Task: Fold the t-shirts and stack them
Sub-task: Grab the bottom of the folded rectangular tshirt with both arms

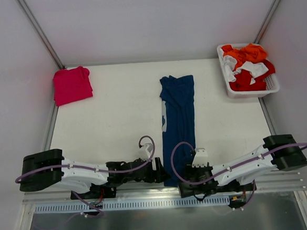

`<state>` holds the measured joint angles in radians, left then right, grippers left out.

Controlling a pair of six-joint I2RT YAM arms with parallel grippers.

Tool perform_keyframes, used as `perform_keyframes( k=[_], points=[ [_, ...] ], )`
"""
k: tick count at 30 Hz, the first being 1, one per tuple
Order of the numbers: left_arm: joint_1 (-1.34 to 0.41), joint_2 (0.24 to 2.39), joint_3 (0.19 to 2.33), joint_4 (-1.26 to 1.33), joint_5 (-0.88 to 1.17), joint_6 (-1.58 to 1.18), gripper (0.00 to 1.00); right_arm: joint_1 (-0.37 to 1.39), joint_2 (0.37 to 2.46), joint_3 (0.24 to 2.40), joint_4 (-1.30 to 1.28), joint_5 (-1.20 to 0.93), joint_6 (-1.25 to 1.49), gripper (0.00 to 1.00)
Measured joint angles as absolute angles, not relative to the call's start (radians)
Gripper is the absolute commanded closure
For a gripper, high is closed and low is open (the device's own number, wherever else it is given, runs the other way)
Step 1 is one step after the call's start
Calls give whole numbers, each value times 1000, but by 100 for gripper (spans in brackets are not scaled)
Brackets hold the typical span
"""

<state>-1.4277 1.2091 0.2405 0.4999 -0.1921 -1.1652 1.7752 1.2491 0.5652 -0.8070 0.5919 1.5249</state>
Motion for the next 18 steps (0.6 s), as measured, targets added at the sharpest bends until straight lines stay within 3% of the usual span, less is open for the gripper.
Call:
perform_keyframes(
  k=[6,18],
  points=[
    [-1433,1214,296,407,-191,-1171,26,1775,1251,567,-807,593,1525,43],
    [-1472,1322,325,504,-149,-1190,27,1775,1267,575,-811,593,1523,44]
  ],
)
